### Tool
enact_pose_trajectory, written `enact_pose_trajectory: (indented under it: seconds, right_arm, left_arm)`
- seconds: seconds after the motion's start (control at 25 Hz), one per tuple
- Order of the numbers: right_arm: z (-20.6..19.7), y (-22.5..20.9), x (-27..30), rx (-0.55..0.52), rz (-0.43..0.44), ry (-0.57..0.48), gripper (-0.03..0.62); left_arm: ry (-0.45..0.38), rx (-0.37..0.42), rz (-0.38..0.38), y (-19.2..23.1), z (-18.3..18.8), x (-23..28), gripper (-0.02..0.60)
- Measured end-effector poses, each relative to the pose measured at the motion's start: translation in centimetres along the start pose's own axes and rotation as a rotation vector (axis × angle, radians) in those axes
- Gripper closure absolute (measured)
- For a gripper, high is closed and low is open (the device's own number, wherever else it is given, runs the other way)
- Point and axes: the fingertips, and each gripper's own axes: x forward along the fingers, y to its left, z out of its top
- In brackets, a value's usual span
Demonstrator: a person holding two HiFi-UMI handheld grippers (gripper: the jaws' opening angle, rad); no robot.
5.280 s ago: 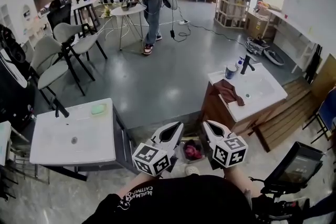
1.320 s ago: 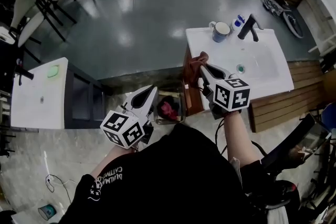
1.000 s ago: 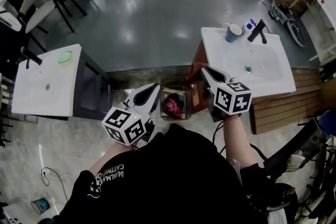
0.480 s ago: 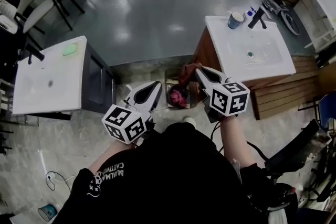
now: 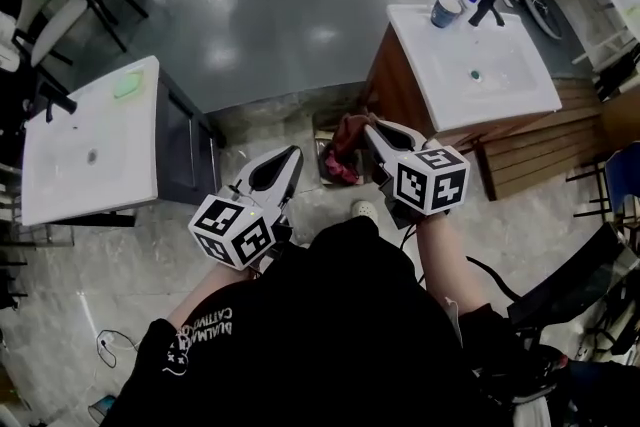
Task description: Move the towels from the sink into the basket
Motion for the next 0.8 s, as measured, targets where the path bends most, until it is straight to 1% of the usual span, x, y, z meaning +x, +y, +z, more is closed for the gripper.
enact_pose_trajectory:
  seconds: [0.12,0.32,0.6,0.8]
  right_arm:
    - [-1.0,0.0,0.0,0.006,-0.006,0.022,0.546]
    - [-2.8,-0.2,0.5,0.027,-0.01,0.072,0.546]
    - [-6.2,-1.9,3.7,0.057,0.02,0.154,0.546]
    - [-7.5,-3.2,6.7,0.078,0.062,0.204,0.546]
  left_arm:
    - [0.002,-0.02,-0.017,-0.1,-0.7,0.1,0.58]
    - [0.042,-0.057,-0.019,0.2,-2.4,0.3,0.58]
    - [0.089,-0.106,0.034,2.8,-5.1,1.7,0.58]
    - [0.124,-0.143,0.097,5.3,-6.5,3.0,0.58]
